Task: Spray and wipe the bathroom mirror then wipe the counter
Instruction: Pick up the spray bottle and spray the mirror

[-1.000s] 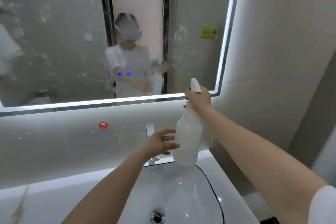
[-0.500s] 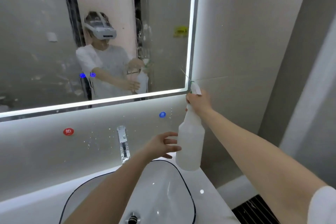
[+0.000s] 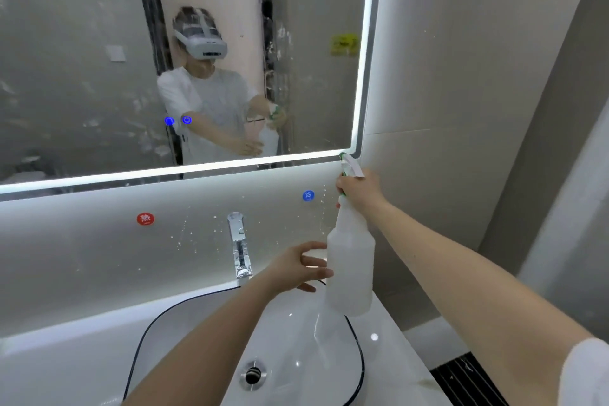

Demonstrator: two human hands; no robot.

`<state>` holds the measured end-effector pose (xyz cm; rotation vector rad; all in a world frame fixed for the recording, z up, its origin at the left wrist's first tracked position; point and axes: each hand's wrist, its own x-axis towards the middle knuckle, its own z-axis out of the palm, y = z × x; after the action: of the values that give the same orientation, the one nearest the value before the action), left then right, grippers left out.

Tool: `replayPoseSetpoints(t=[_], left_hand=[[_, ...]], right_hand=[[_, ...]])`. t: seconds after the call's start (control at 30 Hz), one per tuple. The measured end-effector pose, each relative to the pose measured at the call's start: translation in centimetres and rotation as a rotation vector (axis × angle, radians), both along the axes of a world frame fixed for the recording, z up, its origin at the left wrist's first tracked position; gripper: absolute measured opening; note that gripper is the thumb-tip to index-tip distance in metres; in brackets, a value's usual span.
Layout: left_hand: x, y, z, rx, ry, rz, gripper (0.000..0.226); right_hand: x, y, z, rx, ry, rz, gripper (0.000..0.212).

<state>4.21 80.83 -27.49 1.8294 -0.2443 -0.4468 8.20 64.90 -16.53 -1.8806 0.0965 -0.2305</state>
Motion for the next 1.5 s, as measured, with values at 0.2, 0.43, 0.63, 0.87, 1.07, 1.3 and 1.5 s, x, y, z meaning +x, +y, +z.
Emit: replayPoseSetpoints(t=[0.2,0.43,0.63,0.87,1.07,1.3,1.5], left_hand=[[-1.9,5.8,0.0,-0.034,0.001,0.143,0.060],[-5.2,15.2,0.4,-0.033,-0.034,0.376,0.058],[-9.6,22.2,0.3,-0.010,-0.042,0.559,0.057],[-14.6,28.8,0.1,0.030,-0.025,0.689,0.064],[-17.0,33.3,0.2,0.037,-0.008,0.763,0.065],[-18.3,37.5,0.3,0.039,0.019,0.790,0.066],[-18.9,40.5,-0.3,0.024,0.026,0.801,0.061]], right_hand=[[-0.2,6.6,-0.3,0.023,0.004,0.096,0.011],[-0.9,16.9,0.0,0.016,-0.021,0.251,0.007],[-3.1,25.5,-0.1,0.041,-0.016,0.427,0.021],[-6.3,34.4,-0.8,-0.064,-0.035,0.607,0.004],[-7.7,40.0,-0.8,-0.121,-0.087,0.705,0.005],[-8.7,44.9,-1.3,-0.123,-0.081,0.763,0.008],[-8.9,47.4,-2.6,-0.039,-0.049,0.725,0.020]])
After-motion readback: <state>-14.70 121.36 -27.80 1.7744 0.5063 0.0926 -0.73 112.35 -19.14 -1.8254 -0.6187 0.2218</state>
